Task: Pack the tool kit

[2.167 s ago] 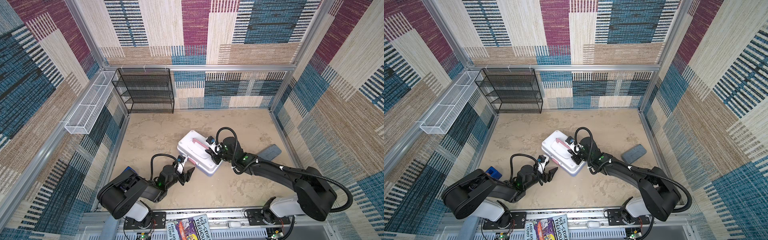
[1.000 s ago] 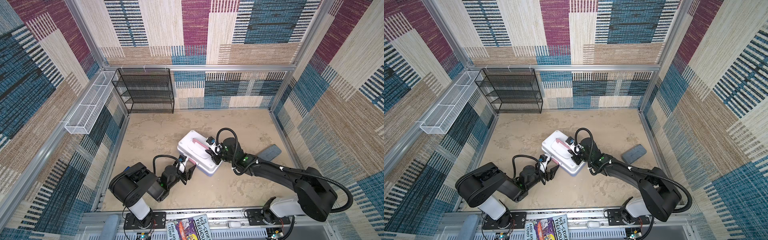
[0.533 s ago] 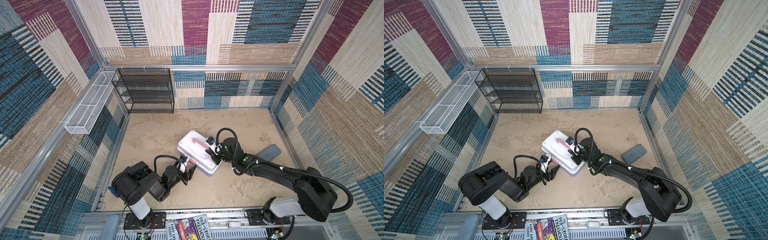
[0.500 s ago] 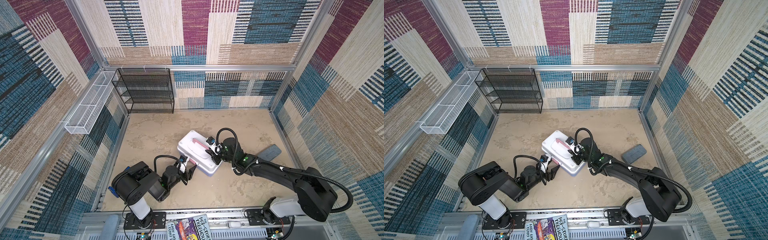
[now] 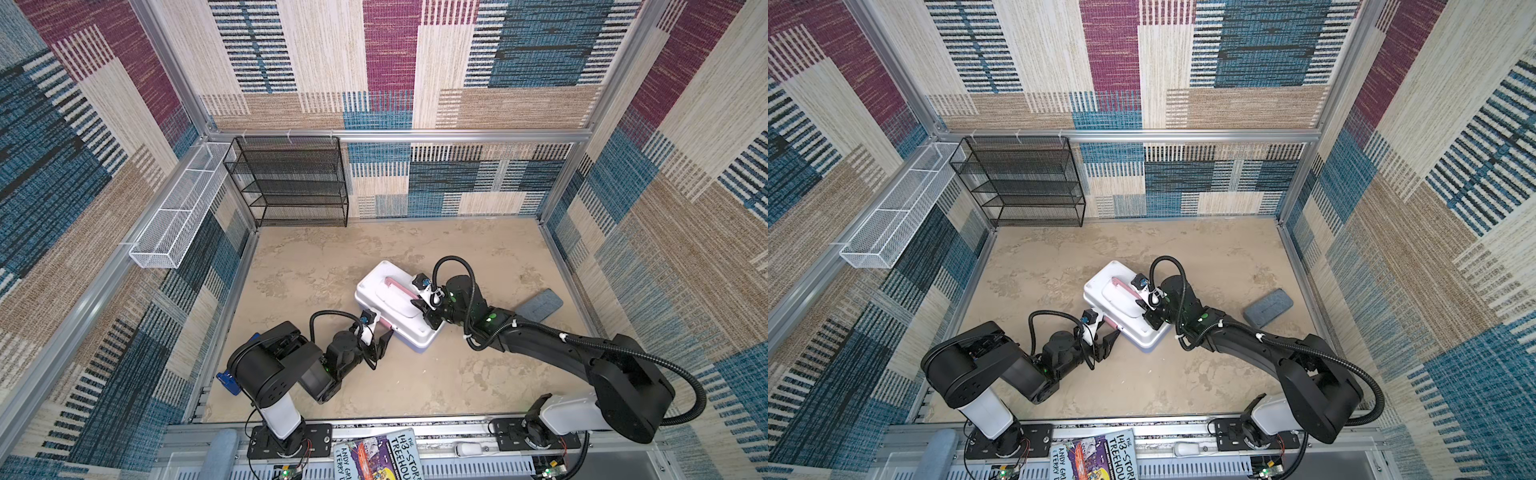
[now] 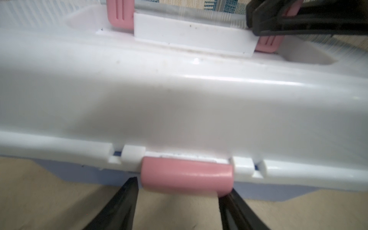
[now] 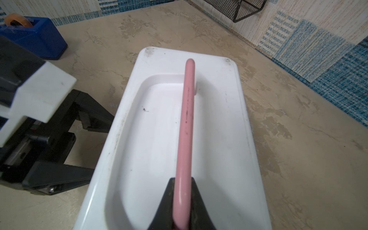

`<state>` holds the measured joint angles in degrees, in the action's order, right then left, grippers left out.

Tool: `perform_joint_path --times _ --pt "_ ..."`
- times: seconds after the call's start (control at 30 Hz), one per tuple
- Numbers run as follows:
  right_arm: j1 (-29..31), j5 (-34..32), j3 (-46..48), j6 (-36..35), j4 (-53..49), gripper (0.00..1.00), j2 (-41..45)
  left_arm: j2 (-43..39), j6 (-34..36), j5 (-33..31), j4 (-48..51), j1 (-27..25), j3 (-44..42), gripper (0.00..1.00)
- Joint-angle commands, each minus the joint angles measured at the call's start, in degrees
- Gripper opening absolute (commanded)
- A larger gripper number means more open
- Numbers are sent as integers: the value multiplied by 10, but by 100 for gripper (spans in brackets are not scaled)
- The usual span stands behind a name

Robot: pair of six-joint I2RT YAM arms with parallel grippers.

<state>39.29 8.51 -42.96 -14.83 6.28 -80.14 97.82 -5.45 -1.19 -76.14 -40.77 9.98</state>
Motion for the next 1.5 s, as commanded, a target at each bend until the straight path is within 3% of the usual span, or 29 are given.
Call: perform_joint_path --times 0.0,0.97,1.47 --pt "-2 -40 1 -1 -69 15 -4 3 6 -5 -27 -1 1 67" --pt "-2 -47 2 -1 -71 15 0 -6 -2 -7 -20 -3 0 57" --pt "-1 -49 7 2 -69 15 4 -98 10 -3 124 -2 18 52"
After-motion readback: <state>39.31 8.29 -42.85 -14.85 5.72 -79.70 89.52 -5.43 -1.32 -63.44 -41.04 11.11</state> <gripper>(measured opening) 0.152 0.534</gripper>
